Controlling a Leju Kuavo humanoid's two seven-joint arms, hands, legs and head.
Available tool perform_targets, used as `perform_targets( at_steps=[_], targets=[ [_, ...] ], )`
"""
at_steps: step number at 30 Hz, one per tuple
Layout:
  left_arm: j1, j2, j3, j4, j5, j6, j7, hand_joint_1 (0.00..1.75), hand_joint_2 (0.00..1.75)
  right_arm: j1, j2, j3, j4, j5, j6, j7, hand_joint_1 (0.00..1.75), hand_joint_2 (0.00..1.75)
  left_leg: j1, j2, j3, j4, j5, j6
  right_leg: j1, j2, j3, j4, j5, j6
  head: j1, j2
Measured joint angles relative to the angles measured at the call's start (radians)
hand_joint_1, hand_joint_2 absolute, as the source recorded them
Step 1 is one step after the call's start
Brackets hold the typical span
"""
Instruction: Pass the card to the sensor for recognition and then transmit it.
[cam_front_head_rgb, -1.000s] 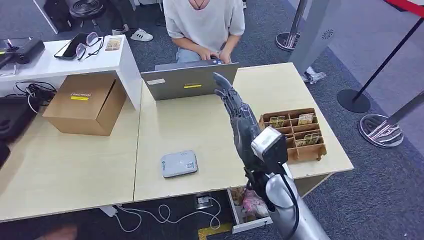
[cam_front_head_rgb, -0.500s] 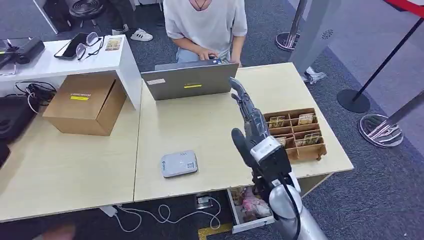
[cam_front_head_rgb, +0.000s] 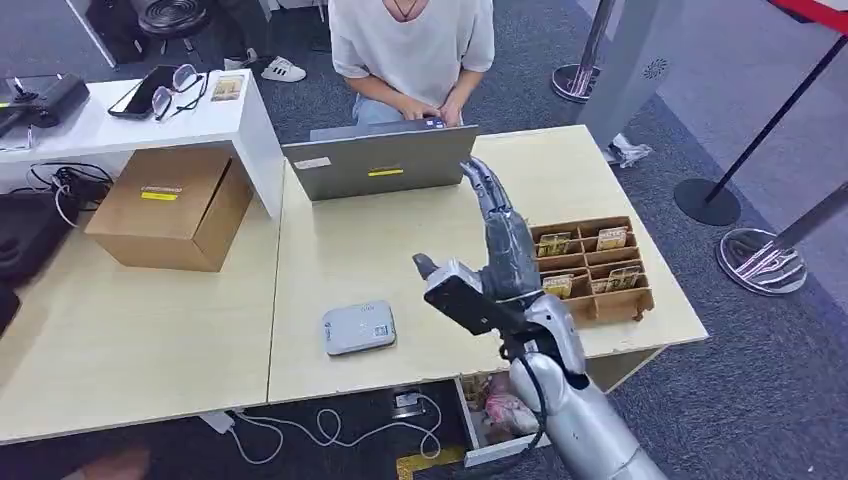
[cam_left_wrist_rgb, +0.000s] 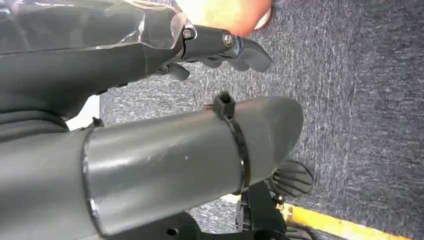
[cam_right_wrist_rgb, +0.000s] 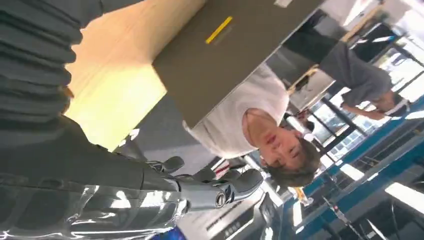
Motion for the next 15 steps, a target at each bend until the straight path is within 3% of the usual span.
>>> perform_targets(
  at_steps=[15],
  targets=[
    [-0.007,-0.008,0.001,0.0,0.016,0.009,-0.009,0.0,0.0,-0.036,-0.033,0.014,0.061,0.211,0.011,0.085,0.0,1.75,0.0,0.0,0.0,0.0,0.0,0.0,0.0,0.0,0.0,0.0,0.0,0.0,0.0,0.0]
  ],
)
